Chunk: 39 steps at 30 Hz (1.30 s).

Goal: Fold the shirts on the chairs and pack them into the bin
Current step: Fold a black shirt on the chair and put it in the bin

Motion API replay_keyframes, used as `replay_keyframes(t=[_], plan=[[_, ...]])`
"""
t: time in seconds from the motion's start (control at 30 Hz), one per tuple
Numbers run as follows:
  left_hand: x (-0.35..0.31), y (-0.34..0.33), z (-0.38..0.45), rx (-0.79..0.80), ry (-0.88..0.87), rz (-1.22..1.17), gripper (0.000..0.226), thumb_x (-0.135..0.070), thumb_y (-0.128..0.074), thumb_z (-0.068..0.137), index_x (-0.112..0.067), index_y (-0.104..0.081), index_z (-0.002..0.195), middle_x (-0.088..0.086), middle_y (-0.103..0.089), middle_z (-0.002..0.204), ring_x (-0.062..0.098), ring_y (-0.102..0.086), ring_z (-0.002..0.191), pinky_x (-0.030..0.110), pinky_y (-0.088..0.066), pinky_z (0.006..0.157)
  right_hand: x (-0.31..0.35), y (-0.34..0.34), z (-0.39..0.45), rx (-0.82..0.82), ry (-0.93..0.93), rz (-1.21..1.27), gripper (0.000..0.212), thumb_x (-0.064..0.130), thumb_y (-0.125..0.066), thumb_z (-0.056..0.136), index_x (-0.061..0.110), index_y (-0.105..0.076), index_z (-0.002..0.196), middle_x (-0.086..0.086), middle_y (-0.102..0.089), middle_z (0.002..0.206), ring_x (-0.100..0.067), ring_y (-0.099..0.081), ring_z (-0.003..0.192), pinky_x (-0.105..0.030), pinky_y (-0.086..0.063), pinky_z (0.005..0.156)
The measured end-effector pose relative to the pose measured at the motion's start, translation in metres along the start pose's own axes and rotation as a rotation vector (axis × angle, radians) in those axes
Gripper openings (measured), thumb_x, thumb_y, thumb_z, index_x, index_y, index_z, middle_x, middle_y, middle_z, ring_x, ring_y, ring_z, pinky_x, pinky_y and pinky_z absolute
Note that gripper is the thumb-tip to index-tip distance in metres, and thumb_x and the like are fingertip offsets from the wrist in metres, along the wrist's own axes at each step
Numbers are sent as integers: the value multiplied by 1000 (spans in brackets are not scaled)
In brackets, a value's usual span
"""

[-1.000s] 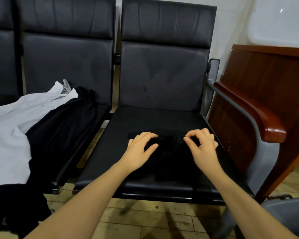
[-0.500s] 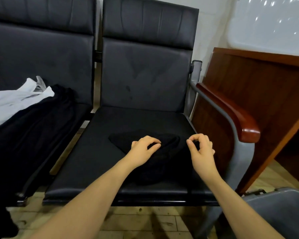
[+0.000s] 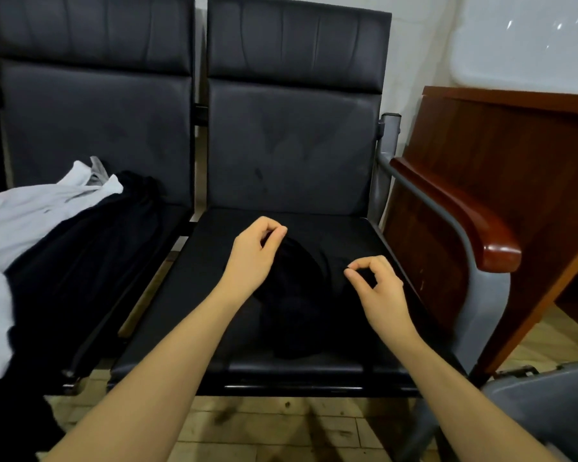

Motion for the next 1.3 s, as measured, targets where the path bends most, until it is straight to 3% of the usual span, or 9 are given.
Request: replay_keyframes(t=[0.13,0.3,0.37,0.53,0.67,0.93,1.07,1.2,1.3], plan=[[-32,28,-6,-17,-133,143,13,-25,-60,91,-15,-65,85,-6,-65,80,5,-58,77,13,-44,69,15,5,0,-44,116,71,26,9,-64,89,35,-62,85,10,-59,91,1,-57,91,-12,-41,85],[-37,45,-19,66,-176,340,15,-31,-62,89,-18,-69,85,-12,-65,83,2,-53,85,40,-40,95,26,-2,-12,-15,232,-19,28,6,-45,98,29,-59,104,18,-47,94,-2,-50,90,-30,-37,87],[-36,47,-26,95,-126,314,15,-32,-62,89,-19,-69,87,-18,-61,83,-5,-46,90,40,-33,102,37,-14,-20,57,224,-55,21,15,-48,98,32,-59,105,19,-45,95,3,-46,95,-22,-27,88],[-39,49,-36,152,-113,235,13,-35,-61,89,-24,-68,84,-17,-63,85,6,-51,97,33,-37,97,63,-39,-28,179,172,-55,13,37,-64,88,37,-60,100,17,-42,96,3,-38,102,-3,-12,91],[-35,51,-40,159,-138,229,15,-35,-61,90,-22,-66,83,-11,-65,80,1,-58,74,22,-45,71,70,-45,-26,141,129,-5,6,29,-63,90,33,-61,86,13,-44,93,2,-40,99,-4,-14,88],[15,45,-58,290,-10,328,20,-42,-67,83,-26,-54,82,-17,-49,62,2,-55,88,21,-36,64,40,-36,-11,217,-48,-356,8,30,-57,93,26,-62,88,9,-39,100,-10,-34,98,-27,-16,88],[25,33,-67,377,-113,470,23,-41,-61,88,-22,-64,102,-11,-62,89,7,-53,68,23,-45,71,27,-37,-12,220,-126,-446,10,32,-56,94,25,-63,93,9,-37,101,-10,-30,97,-28,-18,86],[35,35,-72,351,-238,550,38,-34,-59,91,-18,-61,125,-8,-48,100,7,-49,85,25,-44,81,22,-36,-15,204,-128,-428,8,31,-55,94,26,-61,92,7,-38,102,-11,-31,99,-28,-18,87],[41,41,-77,292,-269,565,27,-26,-64,89,-19,-62,116,-7,-54,102,13,-57,84,23,-42,74,18,-37,-17,207,-123,-424,8,31,-56,94,26,-62,93,6,-39,102,-11,-32,99,-28,-18,87]])
Point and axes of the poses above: each hand's wrist, its own z-axis towards the middle knuckle, its own y-axis out of the back of the hand, x = y × z, the point moved 4 cm from there along z, towards the middle knuckle
